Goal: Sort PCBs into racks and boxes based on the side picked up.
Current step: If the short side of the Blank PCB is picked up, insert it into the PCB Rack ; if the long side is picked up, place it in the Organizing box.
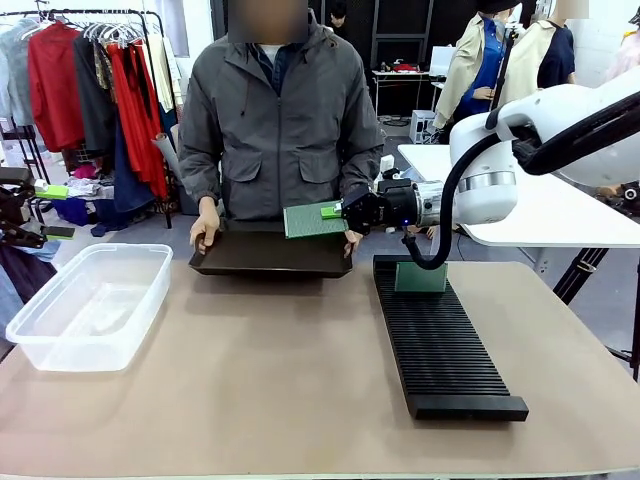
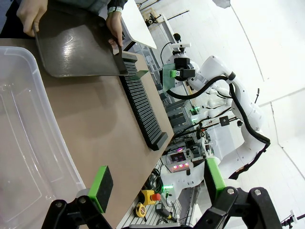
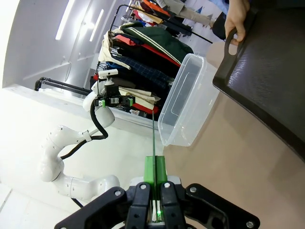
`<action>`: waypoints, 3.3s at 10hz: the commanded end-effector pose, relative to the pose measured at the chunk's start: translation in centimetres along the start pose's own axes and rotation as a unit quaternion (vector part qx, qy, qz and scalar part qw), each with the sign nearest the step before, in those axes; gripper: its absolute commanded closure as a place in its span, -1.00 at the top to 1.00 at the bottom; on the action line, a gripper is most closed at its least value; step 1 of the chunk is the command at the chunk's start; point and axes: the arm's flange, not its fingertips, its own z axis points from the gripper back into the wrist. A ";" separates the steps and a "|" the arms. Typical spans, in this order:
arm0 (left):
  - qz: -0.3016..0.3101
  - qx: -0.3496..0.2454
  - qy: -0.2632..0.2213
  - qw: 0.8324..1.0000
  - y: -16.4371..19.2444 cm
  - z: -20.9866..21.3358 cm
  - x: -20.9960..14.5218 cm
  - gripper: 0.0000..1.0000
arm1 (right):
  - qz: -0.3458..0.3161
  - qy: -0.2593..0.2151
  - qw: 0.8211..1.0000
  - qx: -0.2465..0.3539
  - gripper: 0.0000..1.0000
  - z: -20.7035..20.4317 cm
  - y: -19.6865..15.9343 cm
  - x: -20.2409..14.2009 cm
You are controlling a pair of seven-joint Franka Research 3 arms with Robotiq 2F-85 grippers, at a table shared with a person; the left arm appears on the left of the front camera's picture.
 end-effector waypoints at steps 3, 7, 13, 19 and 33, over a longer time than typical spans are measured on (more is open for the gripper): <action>0.005 0.001 0.000 1.000 -0.2 0.1 0.0 1.00 | 0.064 0.016 0.998 0.020 -1.00 3.7 2.2 -0.7; 0.005 0.001 0.000 1.000 -0.2 0.1 0.0 1.00 | 0.133 -0.004 0.991 0.031 -1.00 10.7 2.5 -1.3; 0.005 0.001 0.000 1.000 -0.2 0.1 0.0 1.00 | 0.279 -0.009 0.959 0.039 -1.00 17.9 -1.6 -3.4; 0.005 0.001 0.000 1.000 -0.2 0.1 0.0 1.00 | 0.394 -0.008 0.917 0.058 -1.00 21.6 -7.9 -6.4; 0.005 0.001 0.000 1.000 -0.2 0.1 0.0 1.00 | 0.620 -0.023 0.784 0.008 -1.00 23.6 -13.3 -14.8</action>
